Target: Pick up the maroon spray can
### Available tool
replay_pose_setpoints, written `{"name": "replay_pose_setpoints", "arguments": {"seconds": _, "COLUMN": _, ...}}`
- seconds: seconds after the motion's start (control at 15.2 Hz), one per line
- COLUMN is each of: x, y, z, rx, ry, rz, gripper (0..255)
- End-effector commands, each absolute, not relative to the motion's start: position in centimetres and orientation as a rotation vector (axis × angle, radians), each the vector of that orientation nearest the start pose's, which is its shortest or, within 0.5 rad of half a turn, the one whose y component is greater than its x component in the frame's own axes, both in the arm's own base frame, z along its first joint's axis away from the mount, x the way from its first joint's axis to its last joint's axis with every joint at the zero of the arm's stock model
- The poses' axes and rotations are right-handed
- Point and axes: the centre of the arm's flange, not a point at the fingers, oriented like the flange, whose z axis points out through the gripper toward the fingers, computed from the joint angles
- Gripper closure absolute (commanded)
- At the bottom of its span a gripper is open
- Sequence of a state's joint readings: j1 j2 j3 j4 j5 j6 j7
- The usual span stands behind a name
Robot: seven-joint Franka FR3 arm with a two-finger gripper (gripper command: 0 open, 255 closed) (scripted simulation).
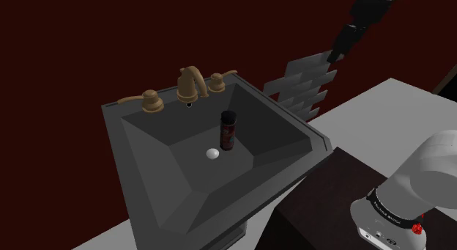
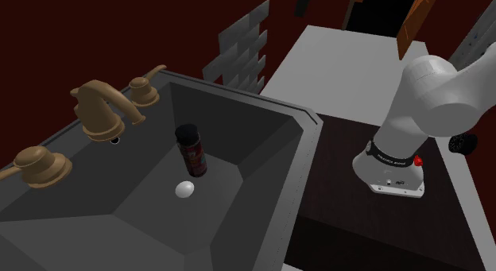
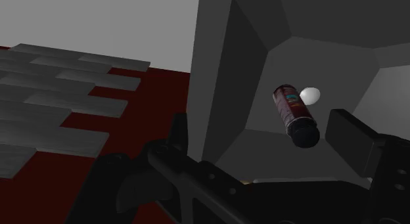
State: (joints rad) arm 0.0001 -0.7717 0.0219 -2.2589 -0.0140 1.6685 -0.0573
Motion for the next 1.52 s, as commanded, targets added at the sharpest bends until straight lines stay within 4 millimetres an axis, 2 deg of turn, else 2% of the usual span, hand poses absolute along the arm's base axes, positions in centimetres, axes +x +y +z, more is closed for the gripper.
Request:
{"name": "replay_pose_setpoints", "arguments": {"seconds": 0.0, "x": 32.0, "y": 0.8, "z": 64.2, "rx": -3.159, "ry": -0.118, "rz": -0.286, "gripper": 0}}
{"name": "replay_pose_setpoints", "arguments": {"seconds": 1.45, "x": 53.0, "y": 12.0, "z": 46.5, "rx": -3.050, "ry": -0.171, "rz": -0.075, "gripper": 0}}
